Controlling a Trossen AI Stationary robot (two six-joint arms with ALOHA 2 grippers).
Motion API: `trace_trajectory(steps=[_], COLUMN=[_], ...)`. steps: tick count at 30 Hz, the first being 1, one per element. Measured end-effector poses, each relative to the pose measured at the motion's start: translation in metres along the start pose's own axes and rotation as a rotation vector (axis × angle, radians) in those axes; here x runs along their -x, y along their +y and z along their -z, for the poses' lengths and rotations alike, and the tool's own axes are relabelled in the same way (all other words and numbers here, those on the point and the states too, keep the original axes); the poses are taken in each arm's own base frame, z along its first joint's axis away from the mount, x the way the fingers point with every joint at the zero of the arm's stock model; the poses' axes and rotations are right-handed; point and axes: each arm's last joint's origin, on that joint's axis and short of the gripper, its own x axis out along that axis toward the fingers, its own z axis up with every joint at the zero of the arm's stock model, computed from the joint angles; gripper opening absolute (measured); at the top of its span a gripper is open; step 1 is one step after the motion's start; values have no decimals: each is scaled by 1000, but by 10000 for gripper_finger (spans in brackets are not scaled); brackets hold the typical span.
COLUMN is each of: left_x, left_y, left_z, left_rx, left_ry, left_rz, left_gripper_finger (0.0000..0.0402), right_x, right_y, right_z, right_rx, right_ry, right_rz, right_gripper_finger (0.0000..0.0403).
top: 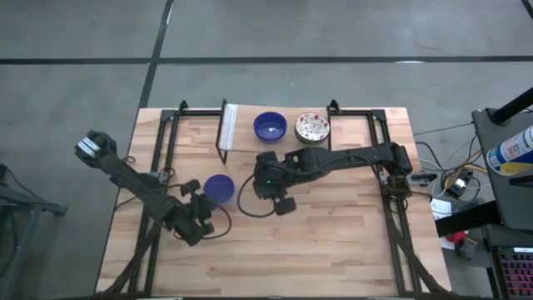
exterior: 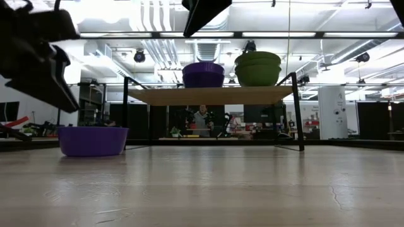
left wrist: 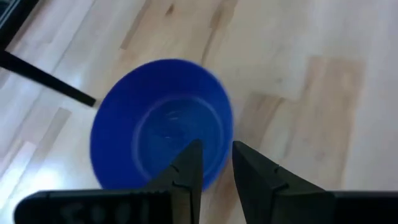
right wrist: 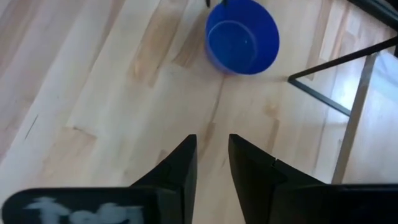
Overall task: Pick & Place Mini bowls
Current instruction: Stack the blue bowl on top of the stacked blue bowls on the shelf
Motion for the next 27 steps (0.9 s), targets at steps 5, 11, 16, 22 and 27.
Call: trace_trajectory(steps=[5,11,16,22,27], left_x=[-7,-11,-8,-3,-7], left_y=[5,7,3,-1,2], left_z=[8,7,0,-10,-6], left_rx=[-19,-48,-61,-71,-70], left_ry=[17,15,52,39,80], left_rz=[-29,-39,25,62,73], left_gripper_finger=[83,83,83,83,83], right_x=[-3,-5,-6,-11,-17], right_y=[3,4,4,6,7], right_z=[1,2,3,6,10], right_rx=[-7,-14,-15,-13,-11], right_ry=[10,16,21,33,54], right_rz=[-6,-8,-10,-13,-19], right_gripper_finger=[82,85,88,82,75])
